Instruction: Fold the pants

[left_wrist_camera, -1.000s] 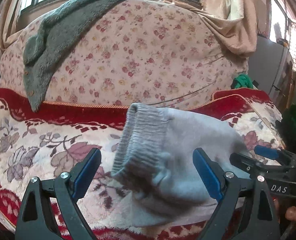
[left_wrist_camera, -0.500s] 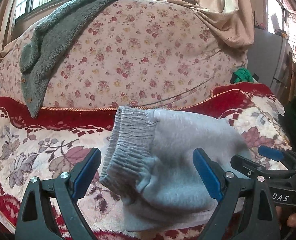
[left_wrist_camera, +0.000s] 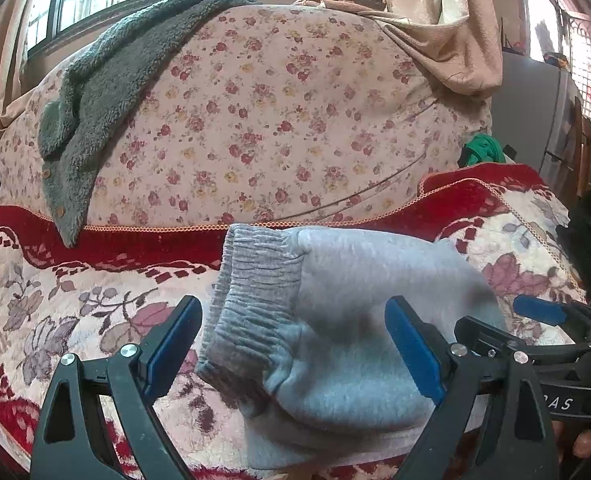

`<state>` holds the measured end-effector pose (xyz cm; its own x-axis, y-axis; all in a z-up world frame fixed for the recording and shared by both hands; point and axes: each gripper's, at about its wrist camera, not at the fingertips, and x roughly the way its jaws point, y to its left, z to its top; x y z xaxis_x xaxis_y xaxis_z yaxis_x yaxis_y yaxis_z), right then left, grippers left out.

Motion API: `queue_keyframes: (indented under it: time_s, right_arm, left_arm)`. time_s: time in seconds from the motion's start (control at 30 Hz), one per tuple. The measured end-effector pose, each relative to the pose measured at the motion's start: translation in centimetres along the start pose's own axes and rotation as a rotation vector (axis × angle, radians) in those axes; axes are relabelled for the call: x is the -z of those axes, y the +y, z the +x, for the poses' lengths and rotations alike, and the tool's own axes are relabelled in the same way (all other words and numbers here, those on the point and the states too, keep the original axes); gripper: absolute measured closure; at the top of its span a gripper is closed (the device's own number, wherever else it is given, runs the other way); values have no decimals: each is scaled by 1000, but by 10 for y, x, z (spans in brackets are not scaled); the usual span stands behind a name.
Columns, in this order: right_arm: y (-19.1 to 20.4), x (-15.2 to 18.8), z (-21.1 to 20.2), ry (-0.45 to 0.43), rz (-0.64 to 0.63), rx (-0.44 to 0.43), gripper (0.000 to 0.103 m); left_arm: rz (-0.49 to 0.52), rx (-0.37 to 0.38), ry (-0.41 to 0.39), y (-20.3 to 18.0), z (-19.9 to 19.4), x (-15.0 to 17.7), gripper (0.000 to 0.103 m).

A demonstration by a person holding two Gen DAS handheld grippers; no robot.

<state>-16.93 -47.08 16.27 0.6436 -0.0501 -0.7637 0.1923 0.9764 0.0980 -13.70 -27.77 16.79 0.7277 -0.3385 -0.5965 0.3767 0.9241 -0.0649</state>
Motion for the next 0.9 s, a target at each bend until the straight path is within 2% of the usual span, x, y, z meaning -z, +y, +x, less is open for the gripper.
queue_keyframes:
  time_s: [0.6,0.73,0.9]
  right_arm:
    - [-4,0,5,17,-7,8,6]
    - [-7,0,7,25,-8,12,6]
    - [-7,0,6,29,-5,20,6]
  left_arm:
    - [-1,-1,1,1,1,1,11]
    - [5,-3,-22,1,1,0,11]
    - [-4,20,-28,4,2,0,11]
